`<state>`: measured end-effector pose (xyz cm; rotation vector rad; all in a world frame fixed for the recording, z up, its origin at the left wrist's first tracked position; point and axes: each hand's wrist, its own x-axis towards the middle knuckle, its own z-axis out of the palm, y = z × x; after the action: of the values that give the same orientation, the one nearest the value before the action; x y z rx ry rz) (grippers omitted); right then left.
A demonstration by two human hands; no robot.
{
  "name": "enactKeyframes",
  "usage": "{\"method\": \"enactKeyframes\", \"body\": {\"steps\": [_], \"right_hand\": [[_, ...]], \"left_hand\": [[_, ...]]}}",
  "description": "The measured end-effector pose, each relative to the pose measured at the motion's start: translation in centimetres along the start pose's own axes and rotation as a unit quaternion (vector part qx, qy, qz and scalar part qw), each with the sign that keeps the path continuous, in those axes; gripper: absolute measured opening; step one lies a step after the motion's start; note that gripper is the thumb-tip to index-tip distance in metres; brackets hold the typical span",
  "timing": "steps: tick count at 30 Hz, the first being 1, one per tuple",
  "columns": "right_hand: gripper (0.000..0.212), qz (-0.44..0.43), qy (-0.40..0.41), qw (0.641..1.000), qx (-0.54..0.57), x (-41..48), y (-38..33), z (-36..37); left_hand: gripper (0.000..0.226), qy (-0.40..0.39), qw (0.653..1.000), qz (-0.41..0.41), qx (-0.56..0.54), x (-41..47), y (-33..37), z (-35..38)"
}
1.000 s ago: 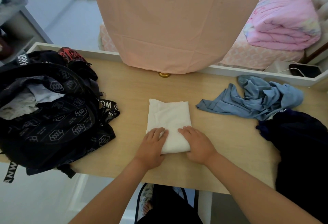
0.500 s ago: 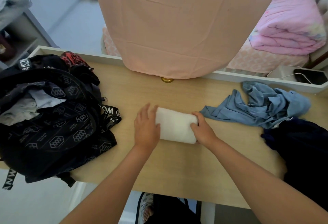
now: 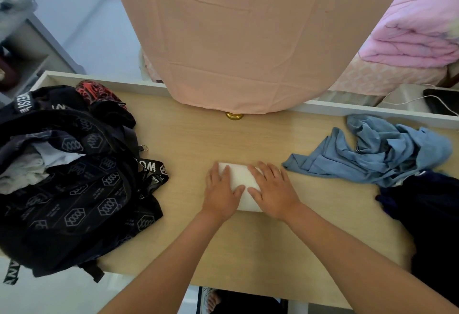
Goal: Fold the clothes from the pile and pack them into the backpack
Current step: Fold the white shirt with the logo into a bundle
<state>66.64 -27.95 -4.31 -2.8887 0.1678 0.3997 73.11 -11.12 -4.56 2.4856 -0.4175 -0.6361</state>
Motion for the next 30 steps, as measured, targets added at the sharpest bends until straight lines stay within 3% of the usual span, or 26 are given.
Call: {"method": "enactKeyframes", "body": {"steps": [3,6,9,12,17,19,22,25,27,30], "right_hand": [[0.073,0.003,0.004,0.999,0.032,0.1,0.1,0.1],[0.073,0.003,0.001,0.998,0.058,0.1,0.2,0.1],[0.072,0.003,-0.013,0.997,0.072,0.0,0.1,-0.4],[0.069,-0.006,-0.02,0.996,0.092,0.2,-0.1,-1.5],[0.116,-0.082,-0.064,0.985,0.14,2.3,-2.3,-5.9],[0.123,-0.106,-0.097,0.98,0.139,2.9,-3.7,-7.0],[0.115,-0.128,-0.143,0.972,0.139,3.2,-7.8,-7.9],[0.079,-0.128,-0.152,0.964,0.175,3.3,-12.7,-8.7],[0.064,-0.16,-0.122,0.965,0.166,3.2,-16.5,-9.2],[0.067,-0.22,-0.058,0.967,0.111,2.7,-22.1,-9.6]], "left_hand": [[0.08,0.047,0.976,-0.148,-0.155,1.1,1.7,-1.1],[0.088,0.019,0.944,-0.233,-0.231,2.6,2.5,-2.3],[0.074,-0.036,0.913,-0.285,-0.289,3.8,1.6,-3.6],[0.046,-0.086,0.927,-0.226,-0.287,3.4,0.7,-5.2],[0.027,-0.055,0.953,-0.035,-0.297,-0.1,-0.6,-9.0],[0.026,-0.062,0.962,0.039,-0.262,-1.3,-1.1,-10.4],[0.025,-0.052,0.968,0.102,-0.222,-4.0,-2.7,-13.7],[0.033,-0.006,0.974,0.097,-0.205,-6.6,-5.5,-17.0],[0.041,0.043,0.976,0.092,-0.192,-8.8,-7.3,-19.2],[0.047,0.107,0.975,0.12,-0.156,-12.3,-9.8,-22.1]]}}
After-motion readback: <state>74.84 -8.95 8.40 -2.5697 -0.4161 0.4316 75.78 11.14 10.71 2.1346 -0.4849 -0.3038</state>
